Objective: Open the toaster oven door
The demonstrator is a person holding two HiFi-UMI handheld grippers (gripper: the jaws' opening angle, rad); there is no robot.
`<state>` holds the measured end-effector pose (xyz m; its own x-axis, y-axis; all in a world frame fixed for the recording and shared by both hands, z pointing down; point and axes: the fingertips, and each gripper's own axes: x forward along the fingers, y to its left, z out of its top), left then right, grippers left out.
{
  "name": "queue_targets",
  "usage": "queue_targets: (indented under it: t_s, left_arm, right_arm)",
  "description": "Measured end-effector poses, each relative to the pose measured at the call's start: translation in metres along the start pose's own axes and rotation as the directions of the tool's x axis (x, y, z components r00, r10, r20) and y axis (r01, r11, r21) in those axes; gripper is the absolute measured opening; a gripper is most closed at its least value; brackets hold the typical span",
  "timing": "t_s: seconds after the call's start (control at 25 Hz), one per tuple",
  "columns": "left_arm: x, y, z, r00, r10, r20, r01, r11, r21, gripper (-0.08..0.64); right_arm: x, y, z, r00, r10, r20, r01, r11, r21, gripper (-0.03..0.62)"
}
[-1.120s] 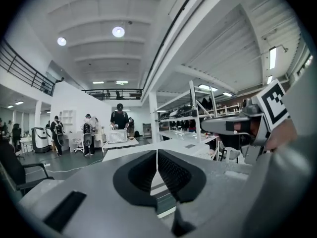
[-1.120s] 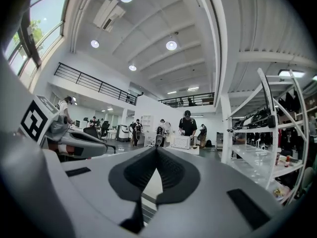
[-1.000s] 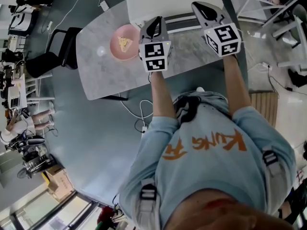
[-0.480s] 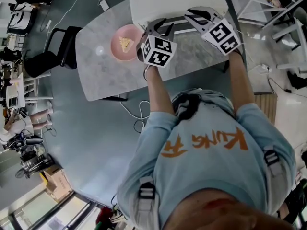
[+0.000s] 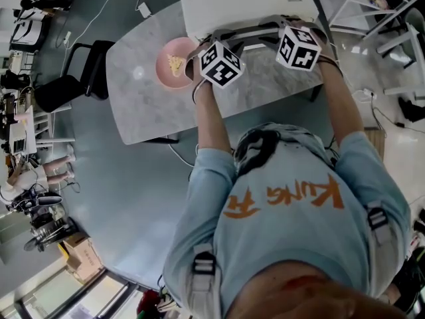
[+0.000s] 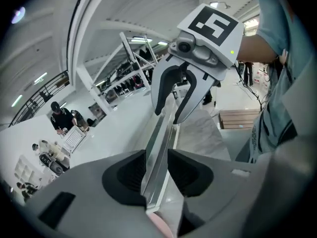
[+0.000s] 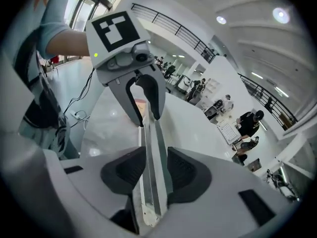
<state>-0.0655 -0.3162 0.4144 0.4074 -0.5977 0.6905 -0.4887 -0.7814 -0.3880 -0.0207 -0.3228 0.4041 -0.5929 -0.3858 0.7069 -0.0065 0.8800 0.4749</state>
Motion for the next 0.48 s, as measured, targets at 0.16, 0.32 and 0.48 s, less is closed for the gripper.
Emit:
queue_targets:
  t_s: [0.16, 0.32, 0.48]
  left_arm:
    - [0.008, -0.001, -0.007, 0.999, -0.014, -0.035, 0.016, 0.999, 0.037, 0.127]
    - [0.012, 0.000, -0.012, 0.999, -0.005, -0.052, 0.008, 0.998, 0.067, 0.127]
    - [0.012, 0.002, -0.012, 0.999, 0.038, -0.016, -0.037, 0.998, 0.050, 0.127]
  right_arm:
    - [0.011, 0.006, -0.013, 0.996, 0.038, -0.075, -0.043, 0.997, -0.061, 0.135]
    - [0.017, 0.006, -0.018, 0.993, 0.044, -0.107, -0.052, 0.996, -0.078, 0.127]
    - [0.024, 0.008, -0.023, 0.988, 0.040, -0.149, -0.057, 0.992, -0.112, 0.105]
